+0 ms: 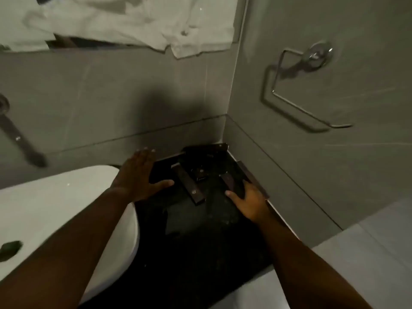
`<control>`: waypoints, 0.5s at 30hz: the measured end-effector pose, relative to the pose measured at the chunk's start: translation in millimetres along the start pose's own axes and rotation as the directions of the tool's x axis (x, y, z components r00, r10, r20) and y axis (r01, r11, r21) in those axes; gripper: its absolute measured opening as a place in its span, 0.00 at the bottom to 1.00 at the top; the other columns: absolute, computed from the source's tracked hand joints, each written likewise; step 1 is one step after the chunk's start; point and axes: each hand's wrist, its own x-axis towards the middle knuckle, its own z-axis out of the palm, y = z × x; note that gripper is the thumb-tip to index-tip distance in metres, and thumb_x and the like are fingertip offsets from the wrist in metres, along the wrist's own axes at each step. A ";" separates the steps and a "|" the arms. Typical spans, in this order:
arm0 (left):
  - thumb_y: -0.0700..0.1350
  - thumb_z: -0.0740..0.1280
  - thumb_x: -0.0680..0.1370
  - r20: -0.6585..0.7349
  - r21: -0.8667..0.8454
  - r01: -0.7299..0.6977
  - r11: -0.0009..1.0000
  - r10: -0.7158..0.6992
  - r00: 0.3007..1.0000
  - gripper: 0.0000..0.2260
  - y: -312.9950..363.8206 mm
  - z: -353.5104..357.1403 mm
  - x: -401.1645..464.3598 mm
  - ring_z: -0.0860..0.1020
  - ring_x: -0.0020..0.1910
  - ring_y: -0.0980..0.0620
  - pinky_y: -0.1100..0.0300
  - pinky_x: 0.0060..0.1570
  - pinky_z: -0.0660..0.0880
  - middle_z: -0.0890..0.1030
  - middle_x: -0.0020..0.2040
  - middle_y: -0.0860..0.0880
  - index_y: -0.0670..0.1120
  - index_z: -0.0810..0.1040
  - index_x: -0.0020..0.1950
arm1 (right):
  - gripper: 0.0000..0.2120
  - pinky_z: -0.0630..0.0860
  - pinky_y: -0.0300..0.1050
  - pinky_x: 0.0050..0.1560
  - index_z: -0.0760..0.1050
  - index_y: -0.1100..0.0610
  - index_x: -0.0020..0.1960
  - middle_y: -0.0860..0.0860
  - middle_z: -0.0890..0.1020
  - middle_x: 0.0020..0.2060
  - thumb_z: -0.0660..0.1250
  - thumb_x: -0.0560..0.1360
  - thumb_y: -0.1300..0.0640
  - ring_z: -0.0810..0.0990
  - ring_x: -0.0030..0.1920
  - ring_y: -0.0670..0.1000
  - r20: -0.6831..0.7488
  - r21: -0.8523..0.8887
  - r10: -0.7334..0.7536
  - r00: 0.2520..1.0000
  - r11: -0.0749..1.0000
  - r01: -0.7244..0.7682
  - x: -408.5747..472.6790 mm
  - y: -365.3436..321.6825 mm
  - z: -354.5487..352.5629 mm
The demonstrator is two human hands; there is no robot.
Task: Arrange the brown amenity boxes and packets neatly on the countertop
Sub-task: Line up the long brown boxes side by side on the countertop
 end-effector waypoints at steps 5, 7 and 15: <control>0.80 0.46 0.64 0.018 0.150 -0.122 0.981 0.120 0.993 0.53 -14.9 36.5 6.1 0.53 0.78 0.39 0.45 0.76 0.51 0.56 0.79 0.41 0.46 0.54 0.79 | 0.31 0.71 0.59 0.61 0.65 0.55 0.70 0.58 0.72 0.64 0.63 0.73 0.38 0.71 0.64 0.61 0.004 -0.443 0.078 0.997 0.894 -0.068 20.2 29.0 36.3; 0.80 0.45 0.65 0.037 0.186 -0.134 0.973 0.130 0.991 0.51 -18.5 48.3 6.7 0.51 0.79 0.42 0.45 0.76 0.48 0.53 0.80 0.42 0.48 0.53 0.79 | 0.29 0.71 0.59 0.60 0.66 0.56 0.69 0.58 0.71 0.64 0.64 0.74 0.41 0.71 0.63 0.62 -0.029 -0.510 0.090 0.995 0.855 -0.092 27.9 35.2 45.6; 0.79 0.45 0.67 -0.009 0.137 -0.095 0.986 0.097 0.995 0.48 -24.4 53.8 10.0 0.50 0.79 0.43 0.43 0.76 0.49 0.54 0.80 0.44 0.51 0.55 0.78 | 0.20 0.76 0.53 0.56 0.76 0.60 0.56 0.59 0.75 0.59 0.69 0.72 0.46 0.77 0.55 0.59 -0.166 -0.214 0.136 0.977 0.962 -0.170 28.8 48.6 58.2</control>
